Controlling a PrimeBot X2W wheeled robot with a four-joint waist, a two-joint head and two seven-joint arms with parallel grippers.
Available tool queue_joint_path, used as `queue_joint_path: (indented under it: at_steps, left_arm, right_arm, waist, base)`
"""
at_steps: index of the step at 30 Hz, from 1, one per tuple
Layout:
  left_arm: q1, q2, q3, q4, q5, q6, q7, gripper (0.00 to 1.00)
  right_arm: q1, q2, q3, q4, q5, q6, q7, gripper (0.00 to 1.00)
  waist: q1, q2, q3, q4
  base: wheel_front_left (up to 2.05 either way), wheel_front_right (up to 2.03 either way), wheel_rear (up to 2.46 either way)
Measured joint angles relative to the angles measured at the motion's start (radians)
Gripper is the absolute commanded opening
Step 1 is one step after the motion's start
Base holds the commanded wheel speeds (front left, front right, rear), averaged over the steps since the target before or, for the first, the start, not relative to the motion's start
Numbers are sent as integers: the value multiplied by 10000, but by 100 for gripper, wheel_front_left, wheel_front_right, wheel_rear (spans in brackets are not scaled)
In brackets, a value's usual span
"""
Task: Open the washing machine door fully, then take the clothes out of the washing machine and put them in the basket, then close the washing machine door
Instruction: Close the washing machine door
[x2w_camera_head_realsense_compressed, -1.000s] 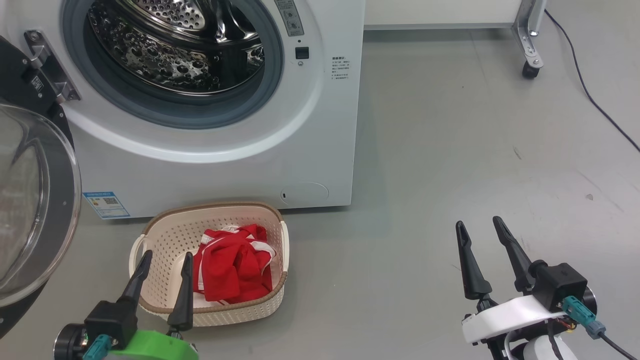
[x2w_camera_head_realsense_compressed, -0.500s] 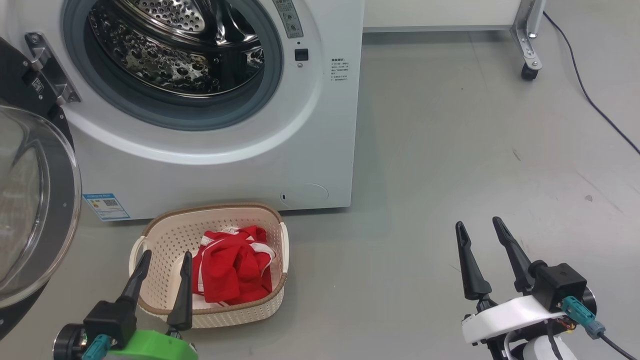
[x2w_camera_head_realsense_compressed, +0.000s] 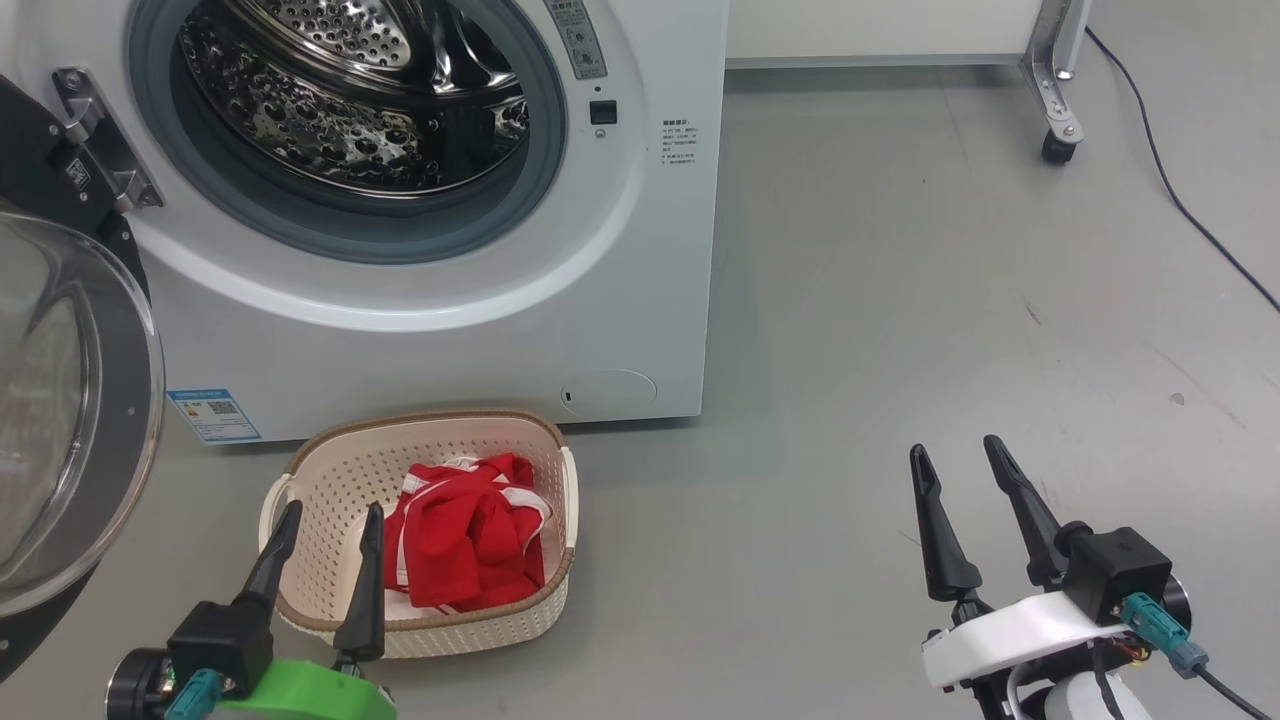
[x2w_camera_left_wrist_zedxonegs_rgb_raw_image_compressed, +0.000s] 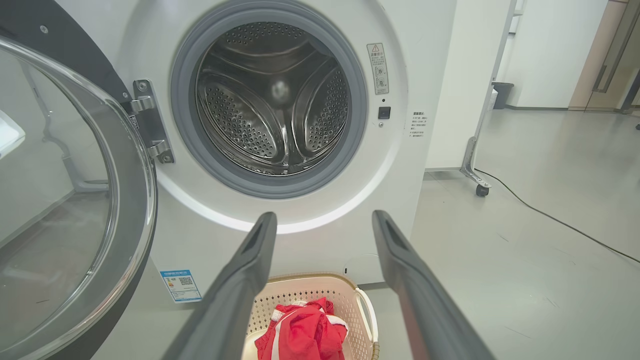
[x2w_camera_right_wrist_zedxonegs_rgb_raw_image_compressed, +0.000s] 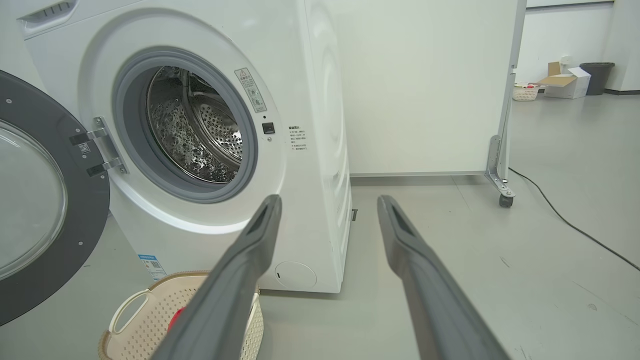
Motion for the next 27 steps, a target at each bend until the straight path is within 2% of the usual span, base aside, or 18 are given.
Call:
queue_joint_path:
  at_steps: [14,27]
  left_arm:
    - [-1,-8,-192,19,90,0,0,100]
    - [-12,-10,-274,88,90,12,0,100]
  right_arm:
    - [4,27,-29,-13,0,0,0,100]
    - [16,33,-31,-69,-21,13,0,100]
  waist:
    - [0,0,5,148]
    - [0,0,142,1292]
  base:
    - [0,0,0]
    - [0,0,0]
